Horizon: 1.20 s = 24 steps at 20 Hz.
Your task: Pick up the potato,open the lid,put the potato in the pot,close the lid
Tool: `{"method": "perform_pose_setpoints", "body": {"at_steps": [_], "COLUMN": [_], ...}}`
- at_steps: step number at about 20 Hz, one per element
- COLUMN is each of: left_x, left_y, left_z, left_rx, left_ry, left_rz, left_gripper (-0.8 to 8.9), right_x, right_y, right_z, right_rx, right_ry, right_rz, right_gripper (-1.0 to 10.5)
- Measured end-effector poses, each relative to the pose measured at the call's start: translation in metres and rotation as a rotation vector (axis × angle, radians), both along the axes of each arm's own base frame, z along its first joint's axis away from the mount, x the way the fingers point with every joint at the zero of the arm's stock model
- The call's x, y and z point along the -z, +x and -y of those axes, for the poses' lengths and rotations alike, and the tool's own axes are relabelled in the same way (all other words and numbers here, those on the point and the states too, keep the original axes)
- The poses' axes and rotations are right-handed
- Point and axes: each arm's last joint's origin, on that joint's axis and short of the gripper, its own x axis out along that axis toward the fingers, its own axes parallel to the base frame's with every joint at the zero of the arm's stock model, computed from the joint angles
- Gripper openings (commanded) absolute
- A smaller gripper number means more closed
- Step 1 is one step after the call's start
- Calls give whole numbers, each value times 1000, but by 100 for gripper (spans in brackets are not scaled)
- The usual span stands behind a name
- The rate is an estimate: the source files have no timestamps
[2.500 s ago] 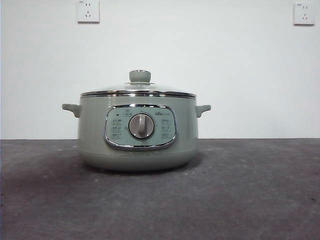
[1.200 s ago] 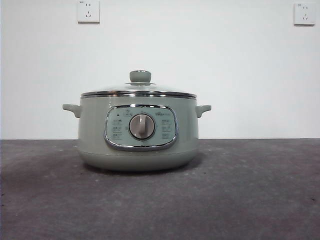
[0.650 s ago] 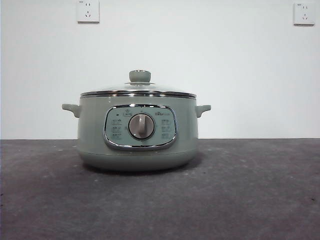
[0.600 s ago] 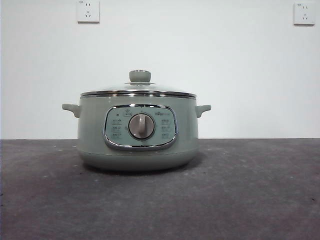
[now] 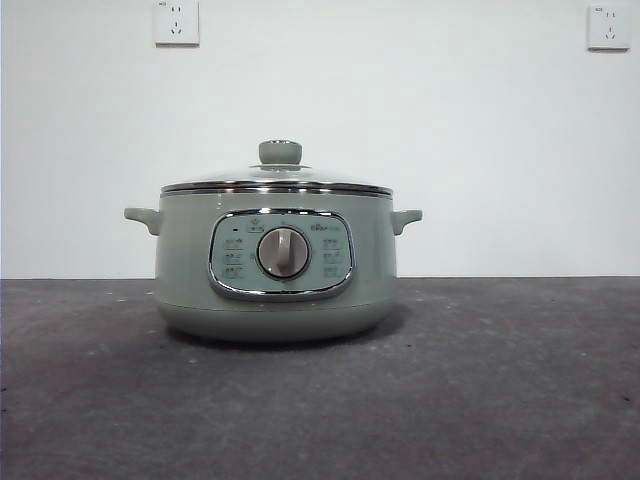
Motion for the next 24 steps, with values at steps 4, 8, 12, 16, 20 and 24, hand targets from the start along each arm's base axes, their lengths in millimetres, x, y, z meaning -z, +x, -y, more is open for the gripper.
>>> {"method": "perform_pose_setpoints", "body": {"at_steps": [4, 8, 12, 16, 20, 24], "left_x": [2, 4, 5, 5, 5, 5], "left_y": [1, 2, 3, 3, 3, 3], "left_z": [0, 0, 0, 0, 0, 0], "left_rx": [0, 0, 0, 2, 3, 3], "left_ry": [0, 0, 0, 0, 0, 0], "left_rz": [-27, -50, -61, -68, -69, -69], "left_gripper": [-2, -2, -2, -2, -2, -2], "right_x": [0, -3, 10, 77, 164, 211], "right_y": [0, -5, -12, -20, -18, -16], "right_z": [0, 18, 48, 70, 76, 74], "right_rx": [0, 76, 221, 407, 400, 307], "right_ry": [0, -18, 103, 116, 119, 158], "right_rz": [0, 53, 424, 781, 841, 815], "right_gripper": [2, 2, 2, 2, 2, 2]}}
